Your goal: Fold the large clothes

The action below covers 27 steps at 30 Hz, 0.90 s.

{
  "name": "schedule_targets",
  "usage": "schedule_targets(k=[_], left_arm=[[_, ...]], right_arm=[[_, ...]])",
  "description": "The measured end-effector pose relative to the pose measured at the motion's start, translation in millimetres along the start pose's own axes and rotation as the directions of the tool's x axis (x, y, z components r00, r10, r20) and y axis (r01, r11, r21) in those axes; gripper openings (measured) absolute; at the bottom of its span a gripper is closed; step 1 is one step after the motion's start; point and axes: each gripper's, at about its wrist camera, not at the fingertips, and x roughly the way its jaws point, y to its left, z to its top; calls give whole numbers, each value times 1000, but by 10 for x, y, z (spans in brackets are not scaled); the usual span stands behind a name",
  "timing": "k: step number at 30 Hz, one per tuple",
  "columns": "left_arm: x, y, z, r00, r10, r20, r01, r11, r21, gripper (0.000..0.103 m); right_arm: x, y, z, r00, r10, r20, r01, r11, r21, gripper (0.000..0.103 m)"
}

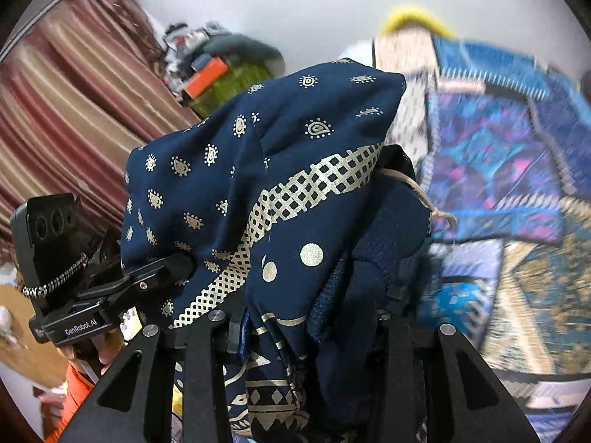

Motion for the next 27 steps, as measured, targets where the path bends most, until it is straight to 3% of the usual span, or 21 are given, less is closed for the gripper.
schedule_targets(k=[6,11,12,14,20,23,25,27], left_arm=[[419,391,-50,998,-3,-58,-2,996,-87,49],[465,475,-53,997,-38,-69,31,994,-106,58],[445,453,-70,997,-22,-75,14,995,-95,58],[351,331,-77,996,40,-79,-45,997,-62,59],[27,-46,-196,972,235,-9,-233,967,102,61],[-62,-178,-356,971,237,16,-237,962,135,73],[-30,-275,-534,973,230,-10,-226,961,161,82],[17,-352,-688,957,289,7,-284,937,202,86]], right_arm=[[644,-242,36,997,-57,-60,57,998,0,38],[692,-393,74,996,-59,-65,58,998,-13,49],[698,-400,69,994,-70,-85,70,998,-8,53],[640,-396,73,985,-130,-116,128,992,-23,71],[242,-216,-17,967,-251,-37,244,961,-130,72],[61,-126,-142,978,-209,-4,207,970,-131,77],[48,-85,-246,979,-206,-2,203,969,-137,83],[95,-52,-366,972,-235,-17,229,958,-170,83]])
